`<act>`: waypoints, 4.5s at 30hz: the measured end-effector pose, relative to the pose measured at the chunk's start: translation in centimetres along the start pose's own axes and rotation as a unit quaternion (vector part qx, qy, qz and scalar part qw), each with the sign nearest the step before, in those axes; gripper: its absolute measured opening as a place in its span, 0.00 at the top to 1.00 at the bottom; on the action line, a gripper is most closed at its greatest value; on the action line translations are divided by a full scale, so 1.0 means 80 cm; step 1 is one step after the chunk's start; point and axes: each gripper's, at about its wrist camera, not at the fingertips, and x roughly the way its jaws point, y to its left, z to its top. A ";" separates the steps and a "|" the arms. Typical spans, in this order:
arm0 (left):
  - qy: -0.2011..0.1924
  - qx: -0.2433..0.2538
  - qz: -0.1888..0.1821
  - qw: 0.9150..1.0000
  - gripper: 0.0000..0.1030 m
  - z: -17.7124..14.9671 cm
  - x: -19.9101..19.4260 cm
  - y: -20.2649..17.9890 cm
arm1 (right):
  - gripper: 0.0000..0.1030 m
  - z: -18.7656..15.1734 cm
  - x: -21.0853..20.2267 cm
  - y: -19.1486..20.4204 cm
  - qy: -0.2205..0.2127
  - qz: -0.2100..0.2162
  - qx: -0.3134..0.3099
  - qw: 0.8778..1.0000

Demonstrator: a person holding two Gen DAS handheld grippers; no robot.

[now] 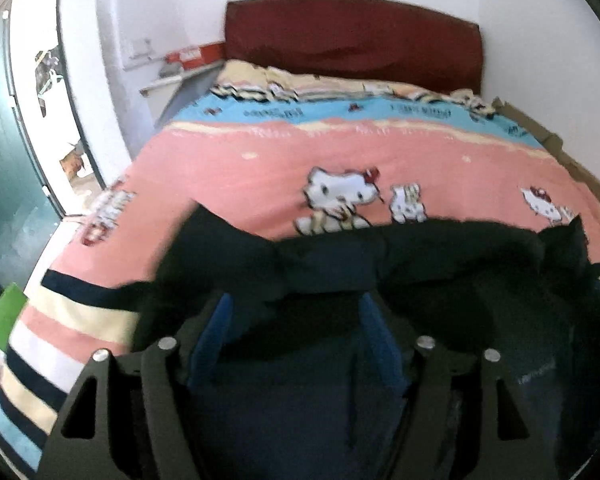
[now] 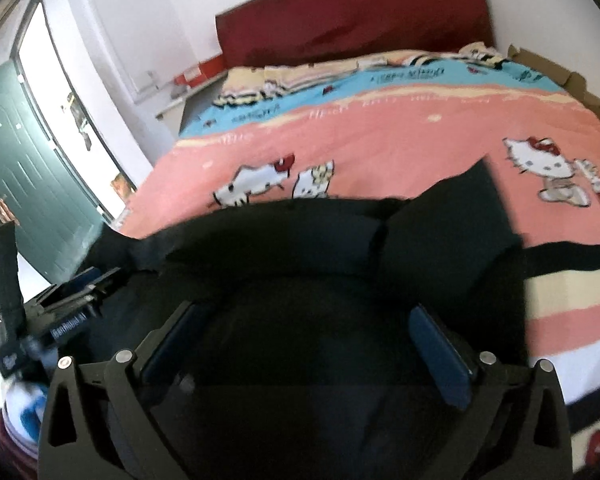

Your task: Fold large clothes

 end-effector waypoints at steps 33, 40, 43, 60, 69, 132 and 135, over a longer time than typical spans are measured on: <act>0.174 -0.171 -0.165 0.956 0.00 -0.138 0.099 0.197 | 0.00 -0.100 0.048 -0.171 0.171 0.064 0.143 0.973; 0.155 -0.150 -0.197 0.956 0.02 -0.148 0.092 0.174 | 0.00 -0.116 0.057 -0.176 0.170 0.104 0.137 0.970; 0.129 -0.157 -0.212 0.956 0.29 -0.152 0.074 0.159 | 0.01 -0.120 0.057 -0.166 0.170 0.099 0.117 0.973; 0.014 -0.114 -0.230 0.966 0.81 -0.071 -0.114 0.131 | 0.88 -0.055 -0.095 -0.022 0.018 0.119 0.002 0.993; 0.030 -0.122 -0.234 0.964 0.81 -0.114 -0.135 0.158 | 0.88 -0.097 -0.155 -0.034 0.005 0.143 0.022 0.990; -0.111 -0.010 0.032 0.993 0.39 -0.364 -0.539 0.064 | 0.03 -0.405 -0.404 0.106 -0.053 -0.055 -0.099 0.992; -0.111 -0.005 0.033 0.993 0.38 -0.368 -0.541 0.059 | 0.02 -0.410 -0.406 0.105 -0.056 -0.056 -0.096 0.992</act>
